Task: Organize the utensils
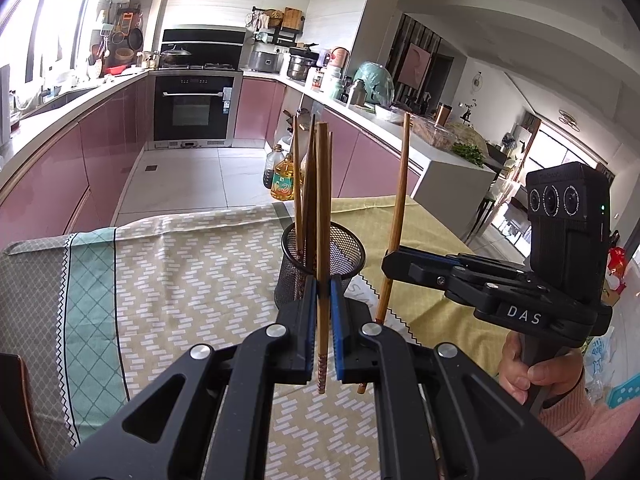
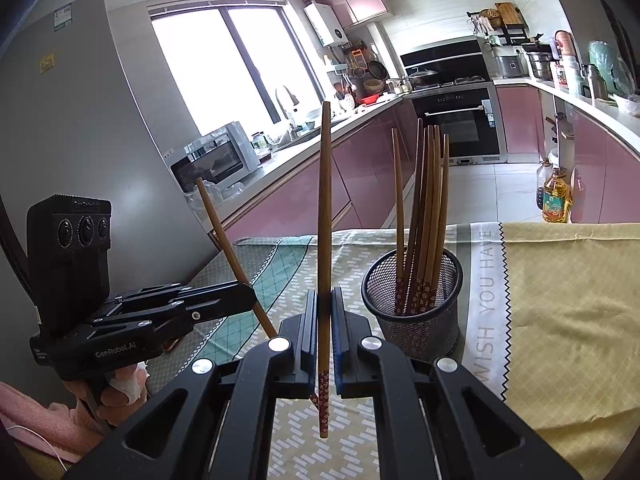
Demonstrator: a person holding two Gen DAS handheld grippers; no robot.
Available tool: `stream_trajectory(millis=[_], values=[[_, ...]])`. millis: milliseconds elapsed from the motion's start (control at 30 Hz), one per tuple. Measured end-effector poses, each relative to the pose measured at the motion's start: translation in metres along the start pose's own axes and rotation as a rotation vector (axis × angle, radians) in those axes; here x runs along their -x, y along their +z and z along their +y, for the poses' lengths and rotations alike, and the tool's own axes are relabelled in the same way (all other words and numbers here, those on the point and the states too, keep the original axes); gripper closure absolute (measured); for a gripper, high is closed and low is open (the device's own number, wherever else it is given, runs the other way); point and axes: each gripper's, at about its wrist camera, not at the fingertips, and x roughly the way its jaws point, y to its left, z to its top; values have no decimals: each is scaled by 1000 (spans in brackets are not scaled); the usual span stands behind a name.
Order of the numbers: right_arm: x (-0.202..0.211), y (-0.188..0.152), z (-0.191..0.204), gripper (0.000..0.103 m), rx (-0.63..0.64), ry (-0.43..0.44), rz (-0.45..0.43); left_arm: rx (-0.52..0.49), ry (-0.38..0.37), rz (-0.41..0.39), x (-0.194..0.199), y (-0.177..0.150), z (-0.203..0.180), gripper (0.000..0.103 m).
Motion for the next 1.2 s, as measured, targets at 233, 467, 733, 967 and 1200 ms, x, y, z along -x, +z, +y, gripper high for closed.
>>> stream_trajectory(millis=[233,467,733,967,1200], values=[[3,2,-4,97,-2,-2,-4,-3,-4,4,-2,3,-2,96],[6,5,-6,97,-3,-6,-9,-6,-14,1,-4,7,-4,96],[6,9,-7,97,-2,-7,-17,-11,-21,-12,-1,13,-3,96],[5,10,-7,97,-1,-6,-19,-13,-27,-17,0,16,-3,96],[5,15,-7,97,6,-8,-28,-17,-30,-23,1,20,-4,96]])
